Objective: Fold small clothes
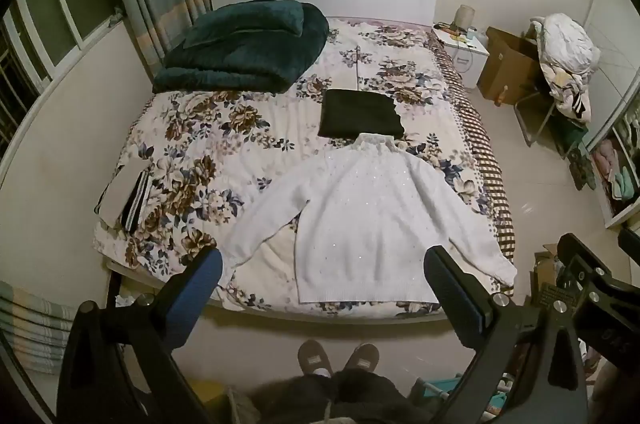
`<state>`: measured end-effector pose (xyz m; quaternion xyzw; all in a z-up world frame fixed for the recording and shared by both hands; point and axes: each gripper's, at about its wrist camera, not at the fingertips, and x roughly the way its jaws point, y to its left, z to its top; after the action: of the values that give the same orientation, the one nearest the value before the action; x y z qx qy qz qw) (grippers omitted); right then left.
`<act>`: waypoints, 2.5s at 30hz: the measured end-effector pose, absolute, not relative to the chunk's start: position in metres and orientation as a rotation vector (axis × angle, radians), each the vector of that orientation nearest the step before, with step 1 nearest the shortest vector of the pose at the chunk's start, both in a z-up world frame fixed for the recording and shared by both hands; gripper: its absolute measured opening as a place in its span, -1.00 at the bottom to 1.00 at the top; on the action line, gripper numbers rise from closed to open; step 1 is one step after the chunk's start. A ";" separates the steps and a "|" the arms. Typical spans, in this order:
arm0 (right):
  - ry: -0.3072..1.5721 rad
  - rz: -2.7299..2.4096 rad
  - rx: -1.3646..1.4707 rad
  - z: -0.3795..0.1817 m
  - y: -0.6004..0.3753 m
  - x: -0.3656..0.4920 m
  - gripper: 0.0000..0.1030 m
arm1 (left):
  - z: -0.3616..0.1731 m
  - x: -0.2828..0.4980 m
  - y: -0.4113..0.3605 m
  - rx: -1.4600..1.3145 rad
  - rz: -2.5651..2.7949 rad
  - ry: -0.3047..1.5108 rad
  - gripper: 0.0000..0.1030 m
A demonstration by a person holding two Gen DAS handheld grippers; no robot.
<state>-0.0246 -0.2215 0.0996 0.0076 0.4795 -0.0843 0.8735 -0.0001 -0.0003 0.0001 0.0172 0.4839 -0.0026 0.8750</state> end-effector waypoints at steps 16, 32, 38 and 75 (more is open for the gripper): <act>0.998 -0.176 0.015 0.100 -0.221 -0.025 1.00 | 0.000 0.000 0.000 0.024 -0.015 1.011 1.00; 0.998 -0.174 0.020 0.103 -0.220 -0.024 1.00 | 0.000 0.000 0.000 0.024 -0.013 1.005 1.00; 0.997 -0.173 0.023 0.104 -0.218 -0.024 1.00 | 0.000 0.000 0.000 0.023 -0.014 1.004 1.00; 0.988 -0.172 0.029 0.111 -0.213 -0.028 1.00 | 0.000 -0.001 0.000 0.020 -0.016 0.992 1.00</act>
<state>-0.0279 -0.2134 0.1114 0.0141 0.4733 -0.0823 0.8769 -0.0010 0.0003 0.0004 0.0097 0.4759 -0.0079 0.8794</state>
